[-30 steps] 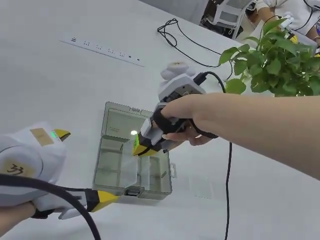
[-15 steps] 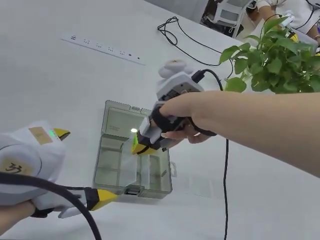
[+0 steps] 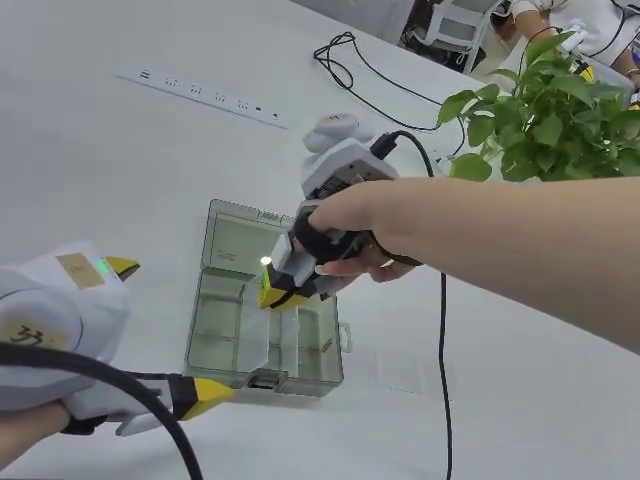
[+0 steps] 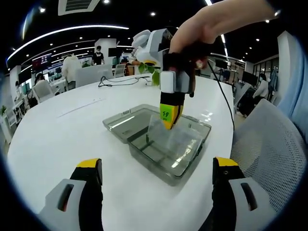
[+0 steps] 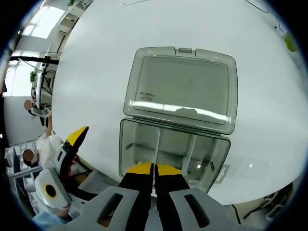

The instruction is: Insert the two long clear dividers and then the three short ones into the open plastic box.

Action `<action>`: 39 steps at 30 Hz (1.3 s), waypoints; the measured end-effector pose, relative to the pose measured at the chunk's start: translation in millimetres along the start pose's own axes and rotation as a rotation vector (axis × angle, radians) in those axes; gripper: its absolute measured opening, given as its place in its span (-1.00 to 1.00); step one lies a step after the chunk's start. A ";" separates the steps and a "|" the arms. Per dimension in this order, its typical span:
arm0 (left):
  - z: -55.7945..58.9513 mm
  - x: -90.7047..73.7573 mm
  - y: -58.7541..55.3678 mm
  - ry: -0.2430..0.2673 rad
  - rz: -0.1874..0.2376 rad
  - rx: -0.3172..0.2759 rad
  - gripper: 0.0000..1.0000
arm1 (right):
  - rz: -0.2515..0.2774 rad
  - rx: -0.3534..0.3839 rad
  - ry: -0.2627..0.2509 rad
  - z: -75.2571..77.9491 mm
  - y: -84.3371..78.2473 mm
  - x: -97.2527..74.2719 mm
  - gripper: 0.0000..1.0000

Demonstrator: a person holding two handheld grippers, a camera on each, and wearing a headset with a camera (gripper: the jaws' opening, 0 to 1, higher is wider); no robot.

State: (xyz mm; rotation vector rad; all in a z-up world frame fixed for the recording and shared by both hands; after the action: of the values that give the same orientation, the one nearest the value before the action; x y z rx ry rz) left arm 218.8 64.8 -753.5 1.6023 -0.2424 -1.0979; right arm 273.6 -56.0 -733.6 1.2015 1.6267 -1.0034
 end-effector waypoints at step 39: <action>-0.9 0.0 -1.7 0.002 -0.003 -0.009 0.94 | -0.007 -0.157 -0.070 -2.5 15.2 20.4 -0.90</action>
State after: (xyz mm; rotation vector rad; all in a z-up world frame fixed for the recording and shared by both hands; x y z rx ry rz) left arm 218.8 66.0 -754.9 1.5958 -0.2339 -1.0985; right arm 284.4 -44.6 -753.8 1.0450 1.6237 -0.8949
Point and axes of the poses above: the centre of the closed fingertips' face, and the gripper's own axes: x roughly forward along the fingers, z roughly to its right, y roughly out of its top, the point moved 6 cm from there along -x, roughly backward along the fingers, and after that the axes turned 3 degrees about -z, right-handed, at the moved point
